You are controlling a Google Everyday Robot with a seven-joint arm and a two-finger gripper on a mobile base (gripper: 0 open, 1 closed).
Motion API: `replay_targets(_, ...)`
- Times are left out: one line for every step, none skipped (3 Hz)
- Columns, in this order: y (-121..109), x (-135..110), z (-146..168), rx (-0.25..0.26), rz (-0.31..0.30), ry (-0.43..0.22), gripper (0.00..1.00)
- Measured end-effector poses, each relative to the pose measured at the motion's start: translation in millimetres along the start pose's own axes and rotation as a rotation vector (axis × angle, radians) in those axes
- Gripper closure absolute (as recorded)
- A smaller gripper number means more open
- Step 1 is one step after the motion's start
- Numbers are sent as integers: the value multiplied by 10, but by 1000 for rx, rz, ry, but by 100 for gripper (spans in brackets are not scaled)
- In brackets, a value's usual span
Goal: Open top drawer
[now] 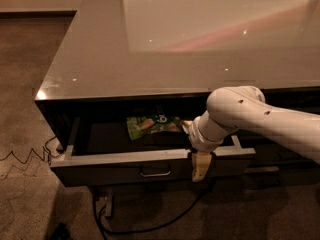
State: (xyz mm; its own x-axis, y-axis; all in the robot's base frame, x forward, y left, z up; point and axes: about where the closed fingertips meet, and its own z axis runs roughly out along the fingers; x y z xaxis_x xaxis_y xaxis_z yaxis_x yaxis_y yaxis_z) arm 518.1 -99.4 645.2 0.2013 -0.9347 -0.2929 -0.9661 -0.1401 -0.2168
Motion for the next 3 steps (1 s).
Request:
replay_targets(111, 29, 32, -11, 6, 7, 0)
replay_targets(412, 132, 65, -31, 51, 12, 0)
replay_targets(697, 272, 98, -61, 105, 11, 9)
